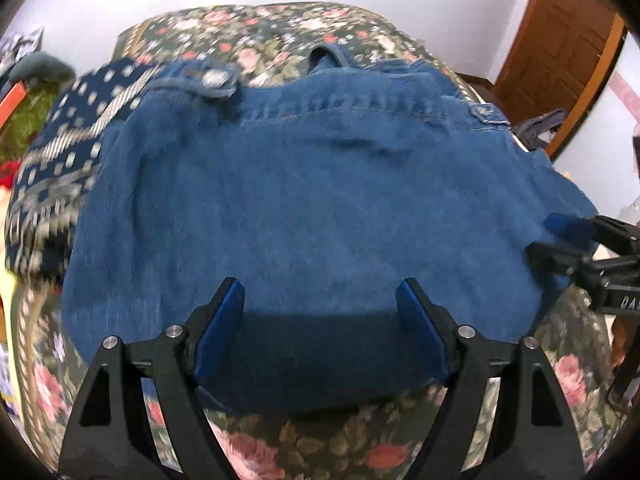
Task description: Fold large clothes
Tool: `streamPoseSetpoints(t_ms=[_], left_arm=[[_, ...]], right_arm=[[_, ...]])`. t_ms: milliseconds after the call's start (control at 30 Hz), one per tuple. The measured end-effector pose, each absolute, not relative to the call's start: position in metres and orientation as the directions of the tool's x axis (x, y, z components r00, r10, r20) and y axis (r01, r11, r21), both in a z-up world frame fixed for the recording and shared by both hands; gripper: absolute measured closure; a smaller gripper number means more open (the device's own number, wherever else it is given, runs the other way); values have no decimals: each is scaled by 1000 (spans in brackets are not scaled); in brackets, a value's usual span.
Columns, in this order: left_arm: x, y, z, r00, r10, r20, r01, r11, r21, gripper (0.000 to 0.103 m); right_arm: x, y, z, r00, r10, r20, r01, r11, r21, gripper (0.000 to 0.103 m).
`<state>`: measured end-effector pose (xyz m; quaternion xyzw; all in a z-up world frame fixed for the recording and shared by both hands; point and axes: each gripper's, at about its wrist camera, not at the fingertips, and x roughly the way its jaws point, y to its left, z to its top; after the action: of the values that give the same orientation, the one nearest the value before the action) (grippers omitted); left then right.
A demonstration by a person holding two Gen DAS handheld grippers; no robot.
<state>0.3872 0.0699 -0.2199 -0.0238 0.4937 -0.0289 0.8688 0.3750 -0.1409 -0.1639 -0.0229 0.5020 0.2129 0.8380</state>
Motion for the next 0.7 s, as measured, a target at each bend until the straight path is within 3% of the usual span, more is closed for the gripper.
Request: streamPoseSetpoints(t_ms=[367, 700], left_arm=[[331, 133, -228, 520, -14, -854, -145, 984, -105, 22], [273, 227, -245, 444, 97, -891, -496, 855, -154, 21]], right_arm=[[350, -199, -147, 483, 278, -830, -252, 952, 173, 27], [327, -266, -148, 494, 223, -841, -35, 971, 236, 27]])
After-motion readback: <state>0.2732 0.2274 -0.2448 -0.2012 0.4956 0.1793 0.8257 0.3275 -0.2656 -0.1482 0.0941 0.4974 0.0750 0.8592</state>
